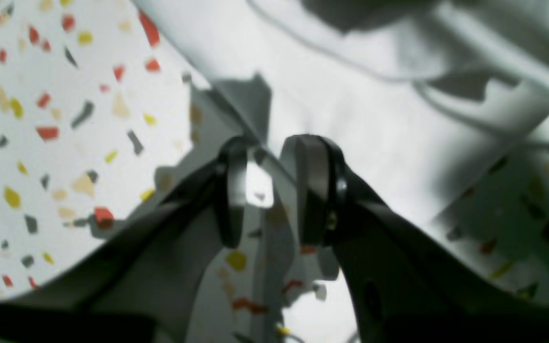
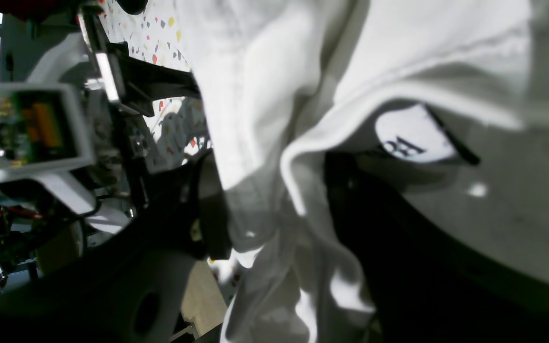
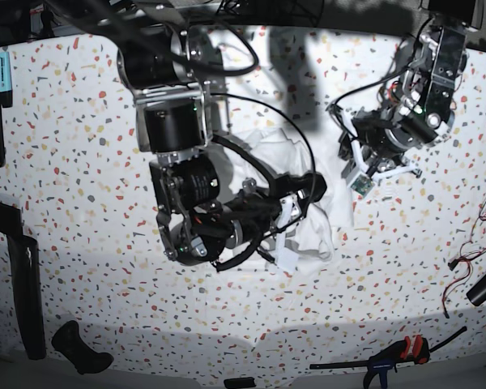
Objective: Fold the T-shirt properly
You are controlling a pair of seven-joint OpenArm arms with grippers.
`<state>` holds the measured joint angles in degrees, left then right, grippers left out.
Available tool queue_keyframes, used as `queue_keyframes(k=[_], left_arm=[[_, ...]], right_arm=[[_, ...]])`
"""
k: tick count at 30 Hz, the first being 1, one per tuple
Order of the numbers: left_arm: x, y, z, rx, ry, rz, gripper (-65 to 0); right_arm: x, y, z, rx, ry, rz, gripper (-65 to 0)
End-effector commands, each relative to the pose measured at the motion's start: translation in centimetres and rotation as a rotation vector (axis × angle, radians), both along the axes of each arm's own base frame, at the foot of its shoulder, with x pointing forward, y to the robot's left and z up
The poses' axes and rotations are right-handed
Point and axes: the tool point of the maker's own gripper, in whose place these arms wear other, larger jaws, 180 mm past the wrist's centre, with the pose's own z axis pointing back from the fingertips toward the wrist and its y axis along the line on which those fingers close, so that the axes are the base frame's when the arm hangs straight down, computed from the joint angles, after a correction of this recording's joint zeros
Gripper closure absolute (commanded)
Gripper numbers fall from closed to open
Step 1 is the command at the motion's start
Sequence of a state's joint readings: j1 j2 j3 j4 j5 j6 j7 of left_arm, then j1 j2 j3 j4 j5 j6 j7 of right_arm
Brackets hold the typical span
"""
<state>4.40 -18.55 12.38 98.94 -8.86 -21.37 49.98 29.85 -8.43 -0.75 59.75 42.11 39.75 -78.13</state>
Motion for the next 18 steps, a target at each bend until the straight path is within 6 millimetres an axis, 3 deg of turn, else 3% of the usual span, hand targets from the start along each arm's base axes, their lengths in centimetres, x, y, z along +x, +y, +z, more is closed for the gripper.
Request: queue_keyframes(k=[1, 11, 18], left_arm=[[0.7, 0.3, 0.8, 0.008, -0.025, 0.000, -17.4], [2.0, 4.7, 1.3, 0.273, -0.105, 0.065, -17.5], [2.8, 4.8, 2.3, 0.277, -0.146, 0.078, -17.5]], right_arm=[[1.2, 0.8, 2.2, 0.042, -0.055, 0.003, -28.0], [3.7, 0.3, 4.6, -0.006, -0.102, -0.019, -28.0], [4.0, 1.6, 6.3, -0.032, -0.123, 0.020, -28.0]])
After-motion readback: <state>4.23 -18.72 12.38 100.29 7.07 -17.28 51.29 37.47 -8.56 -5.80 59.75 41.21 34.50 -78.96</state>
